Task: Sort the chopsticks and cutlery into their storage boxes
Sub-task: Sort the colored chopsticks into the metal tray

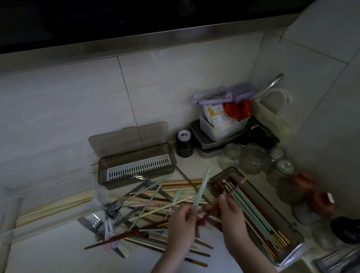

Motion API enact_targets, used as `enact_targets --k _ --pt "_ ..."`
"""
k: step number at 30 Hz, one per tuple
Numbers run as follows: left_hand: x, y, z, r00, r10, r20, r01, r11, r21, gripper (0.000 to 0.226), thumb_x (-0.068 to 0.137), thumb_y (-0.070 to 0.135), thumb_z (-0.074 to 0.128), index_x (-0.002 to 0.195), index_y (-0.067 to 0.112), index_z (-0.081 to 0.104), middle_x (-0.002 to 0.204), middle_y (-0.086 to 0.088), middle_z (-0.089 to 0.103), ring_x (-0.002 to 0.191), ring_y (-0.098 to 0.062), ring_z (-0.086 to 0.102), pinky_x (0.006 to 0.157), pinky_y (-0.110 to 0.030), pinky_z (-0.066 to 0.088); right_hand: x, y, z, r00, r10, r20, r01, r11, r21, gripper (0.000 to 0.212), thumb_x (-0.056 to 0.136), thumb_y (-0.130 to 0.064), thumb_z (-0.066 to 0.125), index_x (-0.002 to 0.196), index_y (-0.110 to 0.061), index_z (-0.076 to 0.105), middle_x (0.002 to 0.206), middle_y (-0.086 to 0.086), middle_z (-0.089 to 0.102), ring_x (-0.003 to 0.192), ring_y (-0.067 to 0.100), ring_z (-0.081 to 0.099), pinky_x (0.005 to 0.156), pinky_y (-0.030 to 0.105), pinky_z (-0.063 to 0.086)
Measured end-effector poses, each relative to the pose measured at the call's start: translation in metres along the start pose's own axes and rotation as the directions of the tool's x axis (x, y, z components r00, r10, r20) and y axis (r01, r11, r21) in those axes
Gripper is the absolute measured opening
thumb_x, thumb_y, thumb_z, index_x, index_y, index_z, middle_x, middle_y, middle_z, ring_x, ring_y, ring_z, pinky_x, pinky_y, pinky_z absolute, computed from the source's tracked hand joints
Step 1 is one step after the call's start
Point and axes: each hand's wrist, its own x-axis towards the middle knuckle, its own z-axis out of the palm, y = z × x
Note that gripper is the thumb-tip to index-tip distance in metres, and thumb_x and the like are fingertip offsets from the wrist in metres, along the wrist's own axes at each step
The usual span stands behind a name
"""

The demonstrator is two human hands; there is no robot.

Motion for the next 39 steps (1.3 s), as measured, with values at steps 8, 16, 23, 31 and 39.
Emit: enact_targets --k 8,16,23,31,39 --pt "0.007 -0.007 -0.007 0.996 -0.068 -0.056 0.061 0.991 -0.121 0.023 0.097 0.016 0.049 0.081 0.014 0.065 0.059 0.001 0.051 0.053 -0.009 0.047 0.047 -0.011 0.035 0.038 -0.021 -0.07 0.905 -0.403 -0.138 0.038 0.399 -0.916 0.03 0.096 -0.024 0.042 0.123 -0.022 0.056 0.091 0.003 0.06 0.079 0.019 0.058 0.062 0.03 0.048" --pt "0.012 -0.003 -0.002 0.985 -0.172 -0.015 0.164 0.958 -0.237 0.023 0.099 0.014 0.045 0.09 0.016 0.066 0.068 -0.003 0.057 0.059 -0.012 0.05 0.045 -0.013 0.036 0.042 0.012 -0.071 0.966 -0.245 -0.089 0.02 0.41 -0.912 0.068 0.083 0.009 0.043 0.144 -0.022 0.037 0.147 0.013 0.032 0.136 0.031 0.028 0.112 0.046 0.031" --pt "0.008 0.003 0.004 0.987 -0.138 0.086 0.153 0.966 -0.208 0.018 0.099 0.009 0.042 0.101 0.016 0.059 0.07 -0.002 0.061 0.049 -0.005 0.046 0.046 -0.017 0.036 0.022 -0.001 -0.031 0.943 -0.303 0.138 0.326 0.759 -0.563 0.023 0.094 -0.009 0.052 0.114 -0.017 0.061 0.104 -0.009 0.064 0.089 -0.006 0.06 0.073 0.01 0.048" --pt "0.003 0.004 0.008 0.984 -0.116 0.132 0.129 0.987 -0.1 0.02 0.1 0.013 0.041 0.089 0.015 0.058 0.078 -0.016 0.065 0.049 -0.011 0.051 0.046 -0.022 0.038 0.02 0.007 -0.007 0.978 0.06 0.202 -0.004 0.964 -0.267 0.018 0.092 -0.01 0.056 0.088 0.002 0.07 0.065 0.013 0.061 0.059 0.02 0.055 0.058 0.029 0.046" --pt "-0.008 0.011 0.004 0.973 -0.187 0.138 0.217 0.941 -0.258 0.015 0.1 0.014 0.043 0.101 0.009 0.057 0.089 -0.008 0.069 0.053 -0.015 0.067 0.035 -0.018 0.033 0.011 0.003 -0.009 0.993 0.077 0.086 -0.079 0.996 0.027 0.014 0.099 -0.009 0.043 0.1 0.0 0.054 0.081 0.016 0.069 0.069 0.022 0.067 0.059 0.03 0.054"
